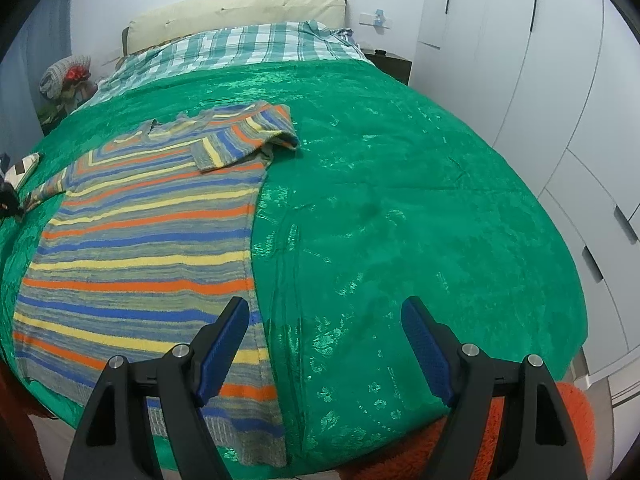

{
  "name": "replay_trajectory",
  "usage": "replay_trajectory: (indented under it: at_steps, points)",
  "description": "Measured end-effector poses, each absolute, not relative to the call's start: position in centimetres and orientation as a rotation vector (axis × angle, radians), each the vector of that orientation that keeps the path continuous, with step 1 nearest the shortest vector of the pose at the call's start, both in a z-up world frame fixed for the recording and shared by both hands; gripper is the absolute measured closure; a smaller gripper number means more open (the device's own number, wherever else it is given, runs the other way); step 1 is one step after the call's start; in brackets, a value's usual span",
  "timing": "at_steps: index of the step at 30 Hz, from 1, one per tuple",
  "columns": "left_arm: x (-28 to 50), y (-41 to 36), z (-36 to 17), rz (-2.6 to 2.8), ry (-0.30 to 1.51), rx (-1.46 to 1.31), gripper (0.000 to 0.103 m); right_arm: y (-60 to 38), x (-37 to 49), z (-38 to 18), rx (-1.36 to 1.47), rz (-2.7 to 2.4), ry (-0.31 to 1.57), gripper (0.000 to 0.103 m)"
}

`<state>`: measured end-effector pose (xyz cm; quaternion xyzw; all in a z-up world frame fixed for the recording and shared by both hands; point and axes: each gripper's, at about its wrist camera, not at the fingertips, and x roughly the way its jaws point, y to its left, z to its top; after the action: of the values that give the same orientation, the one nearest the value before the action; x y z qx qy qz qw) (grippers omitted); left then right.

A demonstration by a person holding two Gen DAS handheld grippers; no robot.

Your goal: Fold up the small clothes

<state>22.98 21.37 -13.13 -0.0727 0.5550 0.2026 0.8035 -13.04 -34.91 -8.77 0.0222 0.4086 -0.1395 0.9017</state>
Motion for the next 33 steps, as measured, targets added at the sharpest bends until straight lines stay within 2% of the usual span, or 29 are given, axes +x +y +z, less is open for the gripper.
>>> replay_trajectory:
  at_steps: [5, 8, 10, 13, 16, 21, 23, 24, 25, 26, 30, 33]
  points:
    - [22.8, 21.7, -14.8, 0.439, 1.195, -0.136, 0.102, -35.6, -12.4, -7.2, 0.099, -0.207, 0.859, 0.025]
    - [22.7, 21.2, -15.1, 0.429, 1.186, -0.081, 0.102, -35.1, -8.8, -5.3, -0.002, -0.111, 0.913, 0.025]
    - [22.4, 21.1, -15.3, 0.42, 1.173, -0.066, 0.102, -34.2, -5.7, -4.1, -0.082, -0.05, 0.922, 0.016]
    - [22.1, 20.7, -15.2, 0.403, 1.159, -0.056, 0.102, -31.4, 0.6, -3.4, -0.244, 0.052, 0.923, 0.012]
    - [22.1, 20.6, -15.2, 0.392, 1.163, -0.04, 0.102, -27.9, 6.4, -5.4, -0.367, 0.143, 0.939, 0.013]
    - [21.9, 20.0, -15.1, 0.39, 1.177, -0.011, 0.102, -24.1, 14.1, -12.2, -0.458, 0.176, 1.013, 0.015]
    - [22.1, 19.8, -15.3, 0.389, 1.178, 0.01, 0.102, -24.7, 15.5, -14.4, -0.422, 0.186, 1.064, 0.029]
    - [22.0, 19.3, -15.1, 0.389, 1.177, 0.02, 0.102, -25.8, 16.0, -14.3, -0.354, 0.202, 1.078, 0.054]
    - [21.9, 19.2, -15.0, 0.386, 1.174, 0.024, 0.102, -26.7, 16.0, -13.7, -0.321, 0.177, 1.076, 0.09]
    - [21.8, 19.1, -15.1, 0.383, 1.172, 0.026, 0.102, -28.5, 16.1, -12.5, -0.264, 0.143, 1.063, 0.099]
    - [21.5, 18.8, -15.1, 0.382, 1.157, 0.034, 0.101, -38.8, 15.2, -7.6, -0.092, -0.065, 0.967, 0.099]
    - [21.3, 18.5, -15.1, 0.388, 1.154, 0.042, 0.101, -48.1, 14.3, -6.7, 0.041, -0.276, 0.96, 0.099]
